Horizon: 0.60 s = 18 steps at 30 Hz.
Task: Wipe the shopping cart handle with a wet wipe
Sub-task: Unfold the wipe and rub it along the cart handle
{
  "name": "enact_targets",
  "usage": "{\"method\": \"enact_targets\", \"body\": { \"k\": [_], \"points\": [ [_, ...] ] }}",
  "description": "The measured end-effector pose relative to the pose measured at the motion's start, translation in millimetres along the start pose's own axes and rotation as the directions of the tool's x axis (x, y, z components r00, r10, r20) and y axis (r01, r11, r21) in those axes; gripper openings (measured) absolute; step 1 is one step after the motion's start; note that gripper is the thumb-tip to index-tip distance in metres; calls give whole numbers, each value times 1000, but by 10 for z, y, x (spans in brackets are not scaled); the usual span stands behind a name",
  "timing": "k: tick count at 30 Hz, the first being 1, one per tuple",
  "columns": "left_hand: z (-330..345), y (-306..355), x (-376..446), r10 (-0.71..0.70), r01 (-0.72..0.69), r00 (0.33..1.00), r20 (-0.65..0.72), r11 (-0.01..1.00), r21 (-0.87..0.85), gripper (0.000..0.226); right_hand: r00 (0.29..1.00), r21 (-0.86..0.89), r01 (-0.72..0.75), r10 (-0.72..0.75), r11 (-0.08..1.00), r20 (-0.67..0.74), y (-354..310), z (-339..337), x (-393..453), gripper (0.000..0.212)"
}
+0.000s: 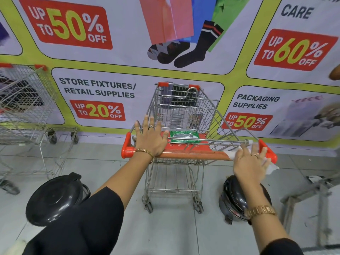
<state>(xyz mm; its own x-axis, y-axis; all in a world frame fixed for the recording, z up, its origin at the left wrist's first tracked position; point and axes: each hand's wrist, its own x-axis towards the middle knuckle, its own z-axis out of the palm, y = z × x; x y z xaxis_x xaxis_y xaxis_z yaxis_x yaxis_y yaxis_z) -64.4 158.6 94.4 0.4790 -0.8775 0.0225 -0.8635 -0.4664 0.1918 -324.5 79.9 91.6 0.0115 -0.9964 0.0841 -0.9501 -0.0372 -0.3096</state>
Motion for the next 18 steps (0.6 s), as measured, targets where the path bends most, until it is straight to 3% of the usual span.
{"method": "enact_targets", "body": {
  "k": [8,10,14,18],
  "points": [
    [-11,-23,-11,-5,5,1000,8,1000,5,60,970,35,244,-244,969,-1,-625,267,-378,46],
    [-24,-53,-13,-26,26,1000,11,1000,-18,59,975,-8,223,-223,975,-18,-444,241,-285,46],
    [-27,-39,-21,-25,25,1000,7,1000,-19,60,998,27,44,-43,999,-50,-48,110,-115,49],
    [-26,-7,-18,-4,4,1000,23,1000,6,63,992,50,122,-120,991,-39,-365,197,-300,48]
  ]
}}
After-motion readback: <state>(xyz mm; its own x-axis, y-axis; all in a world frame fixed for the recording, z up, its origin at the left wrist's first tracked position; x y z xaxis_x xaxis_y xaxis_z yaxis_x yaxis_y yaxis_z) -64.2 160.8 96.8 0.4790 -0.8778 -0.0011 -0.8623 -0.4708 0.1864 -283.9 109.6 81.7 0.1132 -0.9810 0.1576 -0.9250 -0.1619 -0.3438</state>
